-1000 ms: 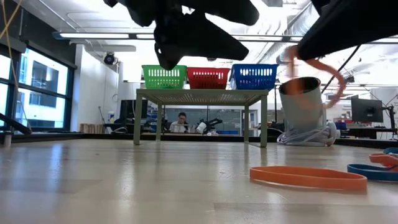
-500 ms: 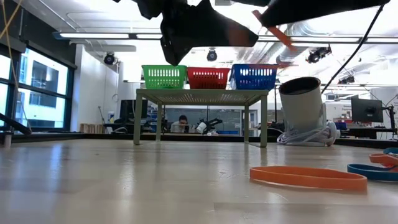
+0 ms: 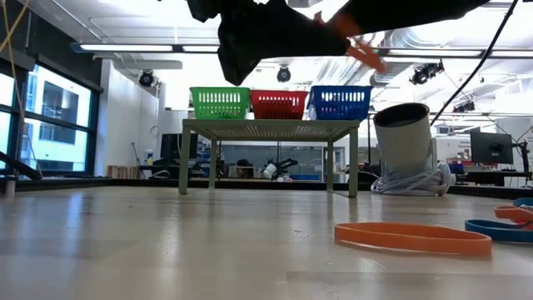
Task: Pick & Place Office Desk Supplies
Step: Put the middle orange rubber band into the green bin on the shelf
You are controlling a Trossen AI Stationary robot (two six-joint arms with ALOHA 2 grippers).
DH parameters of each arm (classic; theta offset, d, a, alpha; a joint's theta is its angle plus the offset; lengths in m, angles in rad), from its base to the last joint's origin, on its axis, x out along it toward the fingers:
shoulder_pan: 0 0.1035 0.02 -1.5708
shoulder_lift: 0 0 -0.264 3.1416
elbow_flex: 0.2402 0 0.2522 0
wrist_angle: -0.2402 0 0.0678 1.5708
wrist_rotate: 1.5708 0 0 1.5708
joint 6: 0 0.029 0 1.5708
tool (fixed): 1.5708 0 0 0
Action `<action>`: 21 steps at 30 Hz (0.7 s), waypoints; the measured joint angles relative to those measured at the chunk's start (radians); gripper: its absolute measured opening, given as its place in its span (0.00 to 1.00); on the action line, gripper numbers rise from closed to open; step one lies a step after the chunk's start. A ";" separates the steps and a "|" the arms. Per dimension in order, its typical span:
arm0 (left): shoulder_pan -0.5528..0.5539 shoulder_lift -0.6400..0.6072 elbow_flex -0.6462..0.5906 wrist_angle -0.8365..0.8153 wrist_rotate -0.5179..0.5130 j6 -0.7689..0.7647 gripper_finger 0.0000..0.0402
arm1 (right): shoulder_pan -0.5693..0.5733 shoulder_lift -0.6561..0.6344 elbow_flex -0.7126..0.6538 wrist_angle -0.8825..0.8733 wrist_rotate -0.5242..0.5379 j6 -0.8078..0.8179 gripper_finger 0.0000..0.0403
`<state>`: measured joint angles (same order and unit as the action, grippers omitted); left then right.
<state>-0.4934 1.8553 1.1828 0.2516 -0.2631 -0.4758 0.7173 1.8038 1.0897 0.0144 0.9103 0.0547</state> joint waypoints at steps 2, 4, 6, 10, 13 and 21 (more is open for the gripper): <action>0.000 0.000 0.000 -0.001 0.000 0.000 0.47 | 0.000 0.000 0.000 0.000 0.002 0.000 0.01; 0.000 0.000 0.000 -0.002 0.000 0.000 0.46 | 0.000 0.000 0.000 -0.001 0.002 0.000 0.01; 0.000 0.000 0.000 -0.003 0.000 0.000 0.45 | 0.000 0.000 0.000 -0.002 0.002 0.000 0.01; 0.000 0.000 0.000 -0.004 0.001 -0.005 0.40 | 0.000 0.000 0.000 -0.003 0.002 0.017 0.01; 0.000 0.000 0.000 -0.005 0.002 -0.012 0.34 | 0.001 0.000 0.000 -0.003 -0.001 0.024 0.01; 0.000 0.000 0.000 -0.009 0.003 -0.015 0.10 | 0.004 0.000 0.000 -0.003 -0.024 0.031 0.01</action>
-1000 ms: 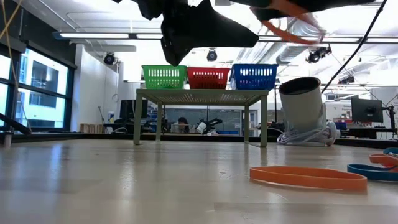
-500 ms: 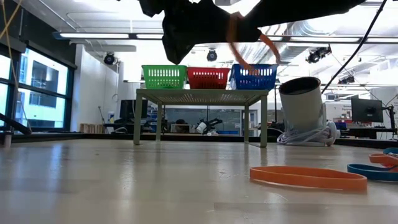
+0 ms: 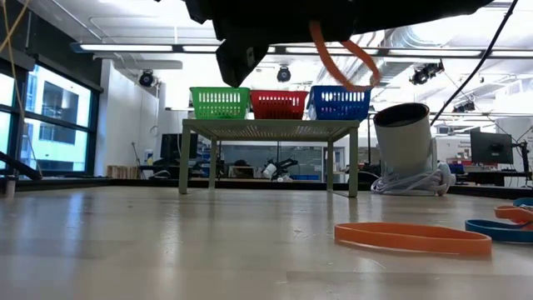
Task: Pick & Place Office Desk Supplies
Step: Put the middle orange rubber band into the green bin on the shelf
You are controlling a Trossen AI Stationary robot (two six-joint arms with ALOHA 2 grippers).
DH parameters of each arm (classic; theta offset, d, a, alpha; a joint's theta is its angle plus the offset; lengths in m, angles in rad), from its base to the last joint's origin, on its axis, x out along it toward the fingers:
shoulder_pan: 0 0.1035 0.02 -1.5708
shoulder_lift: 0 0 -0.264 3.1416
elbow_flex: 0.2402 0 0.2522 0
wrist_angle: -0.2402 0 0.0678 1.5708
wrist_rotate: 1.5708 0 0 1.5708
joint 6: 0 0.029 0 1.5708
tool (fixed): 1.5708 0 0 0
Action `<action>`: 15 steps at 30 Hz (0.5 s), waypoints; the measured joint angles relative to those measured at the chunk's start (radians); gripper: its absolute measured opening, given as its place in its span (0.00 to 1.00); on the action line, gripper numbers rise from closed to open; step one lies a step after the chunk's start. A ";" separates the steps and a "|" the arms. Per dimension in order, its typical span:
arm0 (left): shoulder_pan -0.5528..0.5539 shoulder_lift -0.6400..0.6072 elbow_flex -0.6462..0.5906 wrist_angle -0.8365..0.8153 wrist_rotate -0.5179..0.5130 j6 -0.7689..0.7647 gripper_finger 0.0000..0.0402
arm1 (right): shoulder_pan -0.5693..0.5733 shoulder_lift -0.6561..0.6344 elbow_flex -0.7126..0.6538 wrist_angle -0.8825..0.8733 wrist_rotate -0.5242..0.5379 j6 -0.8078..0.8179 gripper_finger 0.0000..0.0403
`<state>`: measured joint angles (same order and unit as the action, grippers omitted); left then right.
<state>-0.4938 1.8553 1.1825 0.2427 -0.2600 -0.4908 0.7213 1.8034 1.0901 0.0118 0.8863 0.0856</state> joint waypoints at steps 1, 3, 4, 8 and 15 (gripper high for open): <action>0.000 0.000 0.000 -0.004 0.000 0.000 0.06 | 0.001 0.000 0.000 0.000 -0.005 0.000 0.01; -0.004 0.000 0.000 -0.015 0.000 0.000 0.02 | 0.004 0.000 0.000 0.000 -0.027 0.000 0.01; -0.006 0.000 0.000 -0.021 0.000 0.000 0.01 | 0.005 0.000 0.000 0.000 -0.044 0.003 0.01; -0.008 0.000 0.000 -0.035 0.000 -0.004 0.00 | 0.005 0.000 0.000 0.001 -0.081 0.064 0.02; -0.006 0.000 0.000 -0.035 -0.001 -0.007 0.00 | 0.005 0.000 0.000 0.023 -0.082 0.105 0.22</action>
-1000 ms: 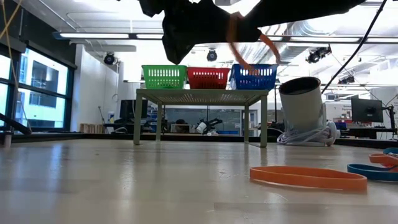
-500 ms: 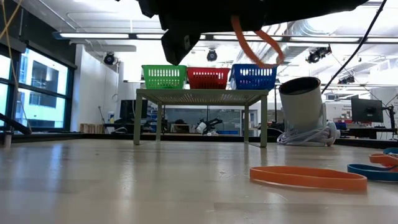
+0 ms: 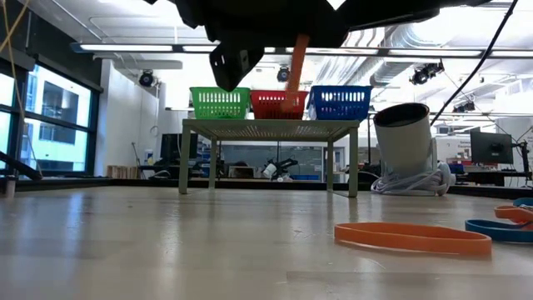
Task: Pick & Place Office Desk Supplies
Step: Put the middle orange rubber band into the green bin on the shelf
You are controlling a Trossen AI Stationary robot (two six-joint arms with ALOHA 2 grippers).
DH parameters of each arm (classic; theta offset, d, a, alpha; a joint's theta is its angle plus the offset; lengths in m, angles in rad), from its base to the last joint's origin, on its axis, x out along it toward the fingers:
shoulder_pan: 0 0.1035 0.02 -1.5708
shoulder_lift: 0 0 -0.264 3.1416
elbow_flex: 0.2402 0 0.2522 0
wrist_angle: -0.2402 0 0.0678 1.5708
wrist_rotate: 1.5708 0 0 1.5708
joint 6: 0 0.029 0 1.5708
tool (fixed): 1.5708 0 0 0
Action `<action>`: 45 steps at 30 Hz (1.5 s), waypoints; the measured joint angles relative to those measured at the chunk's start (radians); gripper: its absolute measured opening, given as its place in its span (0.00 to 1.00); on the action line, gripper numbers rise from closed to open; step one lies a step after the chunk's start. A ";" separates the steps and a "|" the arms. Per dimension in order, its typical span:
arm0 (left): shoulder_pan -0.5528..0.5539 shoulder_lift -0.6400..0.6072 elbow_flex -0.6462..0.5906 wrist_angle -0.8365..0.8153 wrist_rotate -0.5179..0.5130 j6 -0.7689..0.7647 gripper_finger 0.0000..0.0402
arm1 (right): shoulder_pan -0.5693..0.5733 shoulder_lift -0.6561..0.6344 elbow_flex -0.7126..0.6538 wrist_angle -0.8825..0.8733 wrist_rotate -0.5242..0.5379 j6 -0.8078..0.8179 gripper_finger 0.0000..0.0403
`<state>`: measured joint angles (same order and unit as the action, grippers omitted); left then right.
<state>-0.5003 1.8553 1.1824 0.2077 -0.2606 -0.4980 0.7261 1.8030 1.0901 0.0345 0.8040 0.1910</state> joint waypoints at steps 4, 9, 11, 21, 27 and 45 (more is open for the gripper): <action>0.000 0.000 0.000 0.000 0.000 0.000 0.00 | 0.001 0.000 0.000 0.000 0.000 0.004 0.39; 0.000 -0.001 0.000 -0.012 0.019 0.000 0.00 | 0.019 0.000 0.000 0.000 0.008 0.010 0.55; 0.000 -0.016 -0.001 -0.049 0.032 0.012 0.00 | 0.032 0.000 0.000 -0.002 0.004 0.045 0.58; 0.032 -0.259 -0.001 -0.419 -0.045 -0.023 0.00 | 0.048 0.000 0.000 -0.098 -0.032 0.300 0.59; 0.146 -0.475 -0.001 -0.506 -0.115 -0.019 0.00 | 0.030 0.000 0.000 -0.099 -0.108 0.386 0.59; 0.846 -0.631 0.000 -0.747 0.095 -0.094 0.00 | 0.032 0.003 -0.037 -0.102 -0.151 0.549 0.59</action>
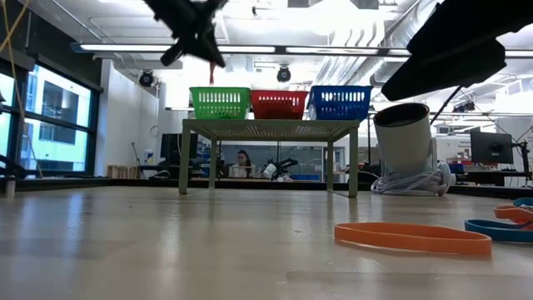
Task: Pick & Place Office Desk Supplies
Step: Put the middle orange rubber band into the green bin on the shelf
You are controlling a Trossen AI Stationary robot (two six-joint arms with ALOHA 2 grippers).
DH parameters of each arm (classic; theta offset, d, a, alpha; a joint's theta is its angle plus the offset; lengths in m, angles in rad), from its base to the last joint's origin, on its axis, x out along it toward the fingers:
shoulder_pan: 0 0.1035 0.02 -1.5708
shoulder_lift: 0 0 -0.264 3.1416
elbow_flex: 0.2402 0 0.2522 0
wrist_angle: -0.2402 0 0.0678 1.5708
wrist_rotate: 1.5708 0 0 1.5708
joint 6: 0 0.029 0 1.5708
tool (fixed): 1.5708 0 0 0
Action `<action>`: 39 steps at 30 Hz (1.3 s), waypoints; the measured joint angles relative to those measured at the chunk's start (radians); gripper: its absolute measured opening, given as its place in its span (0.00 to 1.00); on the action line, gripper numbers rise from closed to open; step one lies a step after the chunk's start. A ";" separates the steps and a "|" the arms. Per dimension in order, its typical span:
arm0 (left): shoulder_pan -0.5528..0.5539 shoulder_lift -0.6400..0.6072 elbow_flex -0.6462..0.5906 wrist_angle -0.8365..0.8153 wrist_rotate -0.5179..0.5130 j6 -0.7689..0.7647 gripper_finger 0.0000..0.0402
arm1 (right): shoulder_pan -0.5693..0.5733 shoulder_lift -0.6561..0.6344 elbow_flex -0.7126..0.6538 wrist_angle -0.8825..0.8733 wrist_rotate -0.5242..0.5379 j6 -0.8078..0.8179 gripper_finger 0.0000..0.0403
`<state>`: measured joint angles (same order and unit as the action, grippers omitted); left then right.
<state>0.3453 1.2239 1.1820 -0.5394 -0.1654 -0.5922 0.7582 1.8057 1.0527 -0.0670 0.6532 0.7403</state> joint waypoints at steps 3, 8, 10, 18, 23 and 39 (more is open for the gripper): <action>0.074 0.015 0.000 -0.011 0.057 -0.009 0.00 | 0.000 0.000 -0.001 0.000 0.001 0.000 0.59; 0.118 0.042 0.000 0.017 0.134 -0.006 0.00 | 0.000 0.000 -0.001 -0.006 0.002 -0.007 0.59; 0.120 0.053 0.000 0.030 0.133 -0.006 0.00 | 0.000 0.000 -0.001 -0.007 0.001 -0.007 0.59; 0.120 0.125 0.000 0.039 0.142 0.005 0.01 | 0.003 0.000 -0.002 -0.011 -0.006 -0.004 0.59; 0.120 0.130 0.000 0.119 0.153 -0.113 0.02 | 0.003 0.000 -0.002 -0.012 -0.006 -0.004 0.59; 0.092 0.116 0.001 0.069 0.169 -0.054 0.02 | 0.003 0.001 -0.002 -0.013 -0.006 -0.007 0.59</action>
<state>0.4378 1.3403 1.1833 -0.4700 0.0032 -0.6464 0.7612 1.8065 1.0512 -0.0795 0.6472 0.7334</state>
